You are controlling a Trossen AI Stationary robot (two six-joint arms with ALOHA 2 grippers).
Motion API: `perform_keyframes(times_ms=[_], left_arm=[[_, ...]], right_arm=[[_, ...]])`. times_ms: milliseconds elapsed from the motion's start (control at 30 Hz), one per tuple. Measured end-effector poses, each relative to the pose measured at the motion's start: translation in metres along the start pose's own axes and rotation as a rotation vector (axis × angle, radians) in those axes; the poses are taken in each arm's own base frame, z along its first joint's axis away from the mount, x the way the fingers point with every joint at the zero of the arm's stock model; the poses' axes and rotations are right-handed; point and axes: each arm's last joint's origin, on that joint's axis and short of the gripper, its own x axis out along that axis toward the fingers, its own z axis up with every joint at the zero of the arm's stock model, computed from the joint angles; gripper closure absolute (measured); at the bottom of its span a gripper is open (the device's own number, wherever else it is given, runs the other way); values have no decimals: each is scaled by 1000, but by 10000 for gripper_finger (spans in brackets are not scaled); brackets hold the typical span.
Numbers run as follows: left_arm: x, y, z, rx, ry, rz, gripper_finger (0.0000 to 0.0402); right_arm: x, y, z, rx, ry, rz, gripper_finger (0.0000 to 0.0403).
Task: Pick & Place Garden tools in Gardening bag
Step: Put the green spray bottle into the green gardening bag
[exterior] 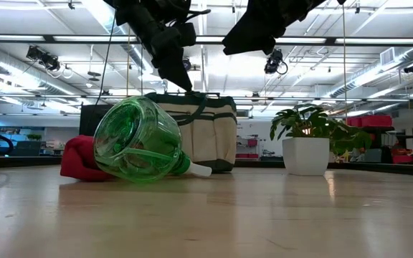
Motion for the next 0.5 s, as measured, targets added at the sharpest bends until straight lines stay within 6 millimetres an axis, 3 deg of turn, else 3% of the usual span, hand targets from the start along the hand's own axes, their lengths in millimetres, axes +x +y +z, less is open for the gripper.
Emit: perform_keyframes(times_ms=[500], left_arm=[[-8, -2, -3, -19, 23, -23, 282]], right_arm=[[0, 3, -1, 24, 8, 36, 248]])
